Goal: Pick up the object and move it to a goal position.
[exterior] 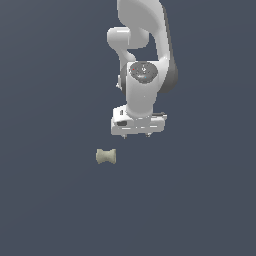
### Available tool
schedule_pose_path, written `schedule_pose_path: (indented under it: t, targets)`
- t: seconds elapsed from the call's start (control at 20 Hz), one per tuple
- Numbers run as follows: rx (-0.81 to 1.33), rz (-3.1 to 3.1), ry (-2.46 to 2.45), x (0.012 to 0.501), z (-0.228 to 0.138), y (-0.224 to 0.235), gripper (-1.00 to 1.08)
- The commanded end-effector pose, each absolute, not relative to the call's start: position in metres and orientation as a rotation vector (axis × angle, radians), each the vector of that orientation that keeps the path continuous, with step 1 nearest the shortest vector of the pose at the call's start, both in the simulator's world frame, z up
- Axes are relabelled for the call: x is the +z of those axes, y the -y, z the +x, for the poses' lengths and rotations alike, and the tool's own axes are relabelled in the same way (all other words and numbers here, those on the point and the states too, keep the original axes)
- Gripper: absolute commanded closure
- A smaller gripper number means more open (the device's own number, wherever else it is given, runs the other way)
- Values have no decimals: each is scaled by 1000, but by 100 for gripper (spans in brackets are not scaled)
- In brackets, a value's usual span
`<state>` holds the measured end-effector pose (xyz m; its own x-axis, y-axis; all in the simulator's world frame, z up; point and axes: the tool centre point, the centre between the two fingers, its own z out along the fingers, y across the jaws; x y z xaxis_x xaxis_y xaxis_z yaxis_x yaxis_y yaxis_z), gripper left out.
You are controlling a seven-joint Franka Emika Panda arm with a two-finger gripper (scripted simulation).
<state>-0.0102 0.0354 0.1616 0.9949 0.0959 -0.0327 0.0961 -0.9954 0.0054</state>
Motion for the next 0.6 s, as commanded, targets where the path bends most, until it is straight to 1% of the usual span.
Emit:
schedule_pose_path:
  t: [0.0,0.55]
  targets:
    - [-51,3128,-197,160,-9,-33,-92]
    - [-47,3090,-532,153,-2,-14,-92]
